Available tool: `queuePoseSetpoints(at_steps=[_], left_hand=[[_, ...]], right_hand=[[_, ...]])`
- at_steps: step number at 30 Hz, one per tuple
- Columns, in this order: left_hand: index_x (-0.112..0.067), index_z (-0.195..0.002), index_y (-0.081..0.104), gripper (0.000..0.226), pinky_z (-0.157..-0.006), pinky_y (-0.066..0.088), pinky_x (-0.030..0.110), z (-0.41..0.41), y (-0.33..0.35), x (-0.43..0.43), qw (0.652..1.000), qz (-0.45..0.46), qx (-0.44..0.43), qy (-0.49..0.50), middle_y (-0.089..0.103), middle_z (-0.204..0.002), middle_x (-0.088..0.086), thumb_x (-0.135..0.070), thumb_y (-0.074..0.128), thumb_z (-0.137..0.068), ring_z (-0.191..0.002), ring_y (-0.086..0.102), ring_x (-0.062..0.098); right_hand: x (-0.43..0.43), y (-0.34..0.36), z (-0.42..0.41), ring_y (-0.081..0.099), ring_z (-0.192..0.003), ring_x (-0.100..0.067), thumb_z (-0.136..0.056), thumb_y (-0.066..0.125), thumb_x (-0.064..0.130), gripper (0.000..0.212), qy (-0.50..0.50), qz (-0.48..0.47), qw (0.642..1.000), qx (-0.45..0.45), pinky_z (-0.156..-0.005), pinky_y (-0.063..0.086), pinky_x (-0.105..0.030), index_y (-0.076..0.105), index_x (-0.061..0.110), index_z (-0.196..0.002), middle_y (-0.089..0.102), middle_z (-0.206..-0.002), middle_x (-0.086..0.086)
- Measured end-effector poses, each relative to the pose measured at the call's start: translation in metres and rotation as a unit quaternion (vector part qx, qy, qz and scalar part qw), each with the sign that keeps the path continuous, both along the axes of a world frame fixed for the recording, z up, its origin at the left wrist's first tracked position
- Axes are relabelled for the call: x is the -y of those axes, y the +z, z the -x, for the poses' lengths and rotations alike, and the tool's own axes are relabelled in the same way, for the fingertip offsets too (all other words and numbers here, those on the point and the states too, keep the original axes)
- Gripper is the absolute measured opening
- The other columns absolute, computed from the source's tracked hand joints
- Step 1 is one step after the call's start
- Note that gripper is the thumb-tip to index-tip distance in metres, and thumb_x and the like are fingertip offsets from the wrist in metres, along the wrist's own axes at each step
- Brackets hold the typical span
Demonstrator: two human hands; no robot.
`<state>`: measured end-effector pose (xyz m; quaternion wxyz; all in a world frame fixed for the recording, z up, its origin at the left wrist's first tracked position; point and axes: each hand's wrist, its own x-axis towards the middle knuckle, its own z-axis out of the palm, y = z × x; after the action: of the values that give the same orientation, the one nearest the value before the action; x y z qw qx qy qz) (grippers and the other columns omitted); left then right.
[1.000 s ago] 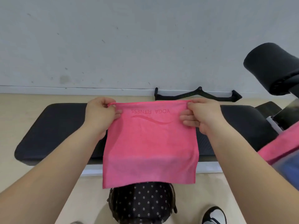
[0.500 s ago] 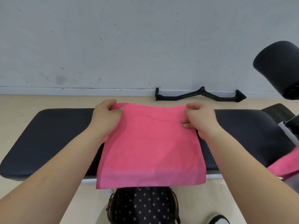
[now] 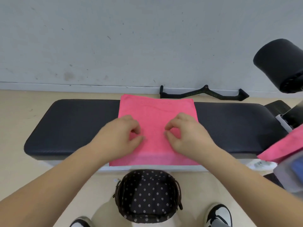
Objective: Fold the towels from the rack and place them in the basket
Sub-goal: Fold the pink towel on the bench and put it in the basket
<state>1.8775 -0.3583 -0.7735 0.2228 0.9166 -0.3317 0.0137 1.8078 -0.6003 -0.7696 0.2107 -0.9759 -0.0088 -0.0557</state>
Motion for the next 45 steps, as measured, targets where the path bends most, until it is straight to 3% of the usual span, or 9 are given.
queuePoseSetpoints(at_steps=[3,6,15,22,27,30,34,38,45], left_hand=[[-0.028,-0.14,0.056,0.085,-0.106,0.048,0.043,0.031,-0.025,-0.001,0.989,-0.134,0.042,-0.051,0.055,-0.143,-0.001,-0.072,0.064,-0.068,-0.127,0.054,0.023],[-0.023,-0.158,0.035,0.116,-0.114,0.041,0.051,0.044,-0.051,-0.008,0.964,-0.234,0.114,-0.052,0.039,-0.162,0.014,-0.046,0.086,-0.057,-0.144,0.043,0.037],[-0.013,-0.104,0.074,0.044,-0.063,0.059,0.039,0.059,-0.034,-0.021,0.978,-0.044,0.2,-0.028,0.075,-0.099,0.002,-0.012,0.039,-0.077,-0.083,0.072,0.029],[-0.017,-0.082,0.065,0.041,-0.059,0.03,0.034,0.044,-0.016,-0.033,0.967,-0.12,0.217,0.061,0.059,-0.073,-0.002,0.007,0.069,-0.049,-0.066,0.053,0.028],[-0.018,-0.076,0.067,0.02,-0.062,0.045,0.037,0.037,-0.004,-0.048,0.989,-0.08,0.083,0.096,0.059,-0.074,-0.007,0.0,0.061,-0.068,-0.074,0.052,0.02],[-0.019,-0.081,0.072,0.032,-0.072,0.059,0.043,0.039,0.004,-0.051,0.986,0.055,-0.077,0.141,0.069,-0.088,-0.009,0.006,0.052,-0.076,-0.085,0.062,0.017],[0.0,-0.082,0.072,0.036,-0.08,0.065,0.036,0.038,0.008,-0.049,0.899,0.27,-0.279,0.201,0.075,-0.101,0.005,0.019,0.041,-0.082,-0.09,0.075,0.024],[0.005,-0.073,0.053,0.023,-0.075,0.063,0.028,0.042,0.018,-0.044,0.883,0.292,-0.295,0.22,0.057,-0.08,0.014,0.021,0.041,-0.083,-0.083,0.07,0.026],[-0.004,-0.069,0.05,0.008,-0.078,0.062,0.053,0.043,0.03,-0.045,0.87,0.303,-0.332,0.199,0.039,-0.074,0.008,-0.003,0.051,-0.076,-0.062,0.054,0.028]], right_hand=[[-0.025,-0.021,0.031,0.049,-0.129,-0.026,-0.085,0.071,0.045,0.061,0.065,0.063,0.993,-0.071,-0.107,0.046,-0.047,0.057,0.023,-0.14,0.053,-0.135,-0.002],[-0.039,-0.048,0.053,0.047,-0.139,-0.043,-0.066,0.086,0.049,0.098,0.071,0.196,0.977,-0.054,-0.114,0.041,-0.059,0.051,0.011,-0.148,0.049,-0.149,-0.02],[-0.029,-0.055,0.062,0.057,-0.132,-0.037,-0.063,0.081,0.012,0.087,0.08,0.17,0.981,0.051,-0.108,0.048,-0.055,0.053,0.008,-0.146,0.058,-0.144,-0.015],[-0.021,-0.026,0.063,0.066,-0.088,-0.029,-0.06,0.068,-0.005,0.056,0.016,0.204,0.978,0.043,-0.062,0.053,-0.035,0.072,0.02,-0.111,0.066,-0.098,0.001],[0.003,-0.004,0.069,0.059,-0.114,-0.019,-0.079,0.051,0.002,0.059,-0.008,0.126,0.99,-0.062,-0.085,0.052,-0.033,0.064,0.033,-0.127,0.063,-0.123,0.014],[0.019,0.003,0.069,0.062,-0.097,-0.023,-0.074,0.048,-0.002,0.047,-0.017,0.048,0.996,-0.073,-0.078,0.056,-0.037,0.074,0.023,-0.105,0.066,-0.102,0.009],[0.041,0.016,0.064,0.042,-0.057,-0.021,-0.073,0.045,-0.009,0.023,-0.087,-0.077,0.988,-0.106,-0.053,0.039,-0.029,0.06,0.006,-0.065,0.046,-0.058,-0.004],[0.054,0.02,0.063,0.036,-0.057,-0.019,-0.077,0.045,-0.011,0.018,-0.16,-0.22,0.959,-0.082,-0.058,0.031,-0.029,0.057,-0.006,-0.065,0.04,-0.057,-0.007],[0.06,0.013,0.059,0.043,-0.07,-0.023,-0.089,0.053,0.01,0.022,-0.185,-0.332,0.923,-0.061,-0.066,0.033,-0.036,0.062,-0.009,-0.081,0.05,-0.069,-0.006]])
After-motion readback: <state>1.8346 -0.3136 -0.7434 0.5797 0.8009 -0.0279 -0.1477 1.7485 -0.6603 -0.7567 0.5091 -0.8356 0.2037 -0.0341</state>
